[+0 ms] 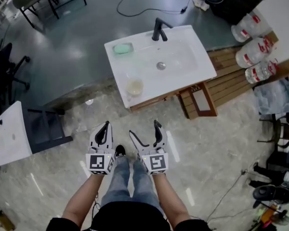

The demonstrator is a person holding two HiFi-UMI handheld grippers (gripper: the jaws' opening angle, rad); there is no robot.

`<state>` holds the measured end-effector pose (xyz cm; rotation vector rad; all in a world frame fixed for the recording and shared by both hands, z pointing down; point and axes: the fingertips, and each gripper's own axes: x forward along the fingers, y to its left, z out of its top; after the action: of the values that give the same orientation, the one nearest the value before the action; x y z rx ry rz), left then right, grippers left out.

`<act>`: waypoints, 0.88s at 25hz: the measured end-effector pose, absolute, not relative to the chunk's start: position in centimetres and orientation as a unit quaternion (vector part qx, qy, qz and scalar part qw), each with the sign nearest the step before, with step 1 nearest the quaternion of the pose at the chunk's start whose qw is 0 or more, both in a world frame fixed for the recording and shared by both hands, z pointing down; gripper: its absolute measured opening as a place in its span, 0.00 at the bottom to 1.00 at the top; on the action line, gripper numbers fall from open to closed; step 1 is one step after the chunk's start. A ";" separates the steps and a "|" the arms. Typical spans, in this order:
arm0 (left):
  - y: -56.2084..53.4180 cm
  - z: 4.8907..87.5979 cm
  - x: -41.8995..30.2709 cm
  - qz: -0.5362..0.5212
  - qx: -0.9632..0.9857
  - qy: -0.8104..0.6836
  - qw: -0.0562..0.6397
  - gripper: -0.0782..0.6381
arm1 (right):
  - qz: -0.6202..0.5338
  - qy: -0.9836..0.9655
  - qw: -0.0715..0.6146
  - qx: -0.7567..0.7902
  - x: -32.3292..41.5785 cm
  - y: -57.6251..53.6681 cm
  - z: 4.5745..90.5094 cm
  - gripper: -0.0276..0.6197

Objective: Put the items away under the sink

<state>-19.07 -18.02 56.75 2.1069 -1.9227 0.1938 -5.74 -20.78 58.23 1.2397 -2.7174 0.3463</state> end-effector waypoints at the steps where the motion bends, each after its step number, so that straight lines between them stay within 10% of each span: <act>1: -18.4 57.6 -19.4 0.071 0.729 -0.666 0.142 0.12 | 0.116 -0.901 0.070 0.411 -6.4 -21.3 59.3 0.74; 22: -21.8 66.3 -23.5 0.097 0.703 -0.684 0.166 0.12 | 0.087 -0.891 0.147 0.420 -15.4 -30.5 68.9 0.27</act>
<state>-23.49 -21.85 66.32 2.0021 -1.9484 0.2761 -15.39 -30.50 68.86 1.2092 -2.5642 0.2494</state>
